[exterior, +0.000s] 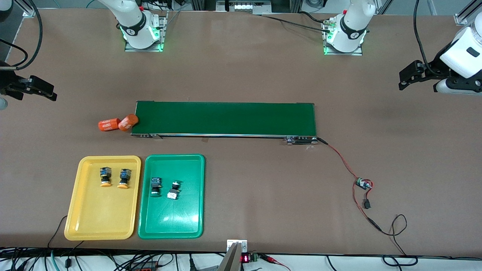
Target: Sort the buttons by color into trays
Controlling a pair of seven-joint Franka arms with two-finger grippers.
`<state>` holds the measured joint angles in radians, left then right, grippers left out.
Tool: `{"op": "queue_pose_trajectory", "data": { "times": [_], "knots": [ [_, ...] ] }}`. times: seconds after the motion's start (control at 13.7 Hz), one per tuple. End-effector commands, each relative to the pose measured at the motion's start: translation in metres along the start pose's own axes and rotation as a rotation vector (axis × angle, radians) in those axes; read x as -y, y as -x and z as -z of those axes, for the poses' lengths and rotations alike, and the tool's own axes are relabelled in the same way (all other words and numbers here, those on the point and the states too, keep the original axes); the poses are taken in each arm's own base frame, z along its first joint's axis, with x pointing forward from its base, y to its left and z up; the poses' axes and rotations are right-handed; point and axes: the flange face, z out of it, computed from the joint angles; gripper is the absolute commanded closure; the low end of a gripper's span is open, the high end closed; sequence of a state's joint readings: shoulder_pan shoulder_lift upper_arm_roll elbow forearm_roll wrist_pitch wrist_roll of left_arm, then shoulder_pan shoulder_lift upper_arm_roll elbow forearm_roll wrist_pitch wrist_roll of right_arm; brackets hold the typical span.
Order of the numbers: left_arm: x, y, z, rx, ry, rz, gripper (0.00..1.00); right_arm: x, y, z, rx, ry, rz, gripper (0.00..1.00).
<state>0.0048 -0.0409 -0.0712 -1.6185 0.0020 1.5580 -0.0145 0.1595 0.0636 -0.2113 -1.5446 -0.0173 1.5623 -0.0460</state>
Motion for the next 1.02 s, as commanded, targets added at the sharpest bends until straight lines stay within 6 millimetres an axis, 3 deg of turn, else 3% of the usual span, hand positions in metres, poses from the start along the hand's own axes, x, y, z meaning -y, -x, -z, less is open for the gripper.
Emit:
{"op": "queue_pose_trajectory", "data": {
  "times": [0.0,0.95],
  "knots": [
    [0.0029,-0.0020,0.0053,0.006,-0.006,-0.009,0.00,0.0017,0.0086,0.0024,0.010,-0.001,0.009,0.00],
    [0.0037,-0.0020,0.0053,0.006,-0.006,-0.008,0.00,0.0006,0.0094,0.0006,0.022,0.002,0.007,0.00]
  ]
}}
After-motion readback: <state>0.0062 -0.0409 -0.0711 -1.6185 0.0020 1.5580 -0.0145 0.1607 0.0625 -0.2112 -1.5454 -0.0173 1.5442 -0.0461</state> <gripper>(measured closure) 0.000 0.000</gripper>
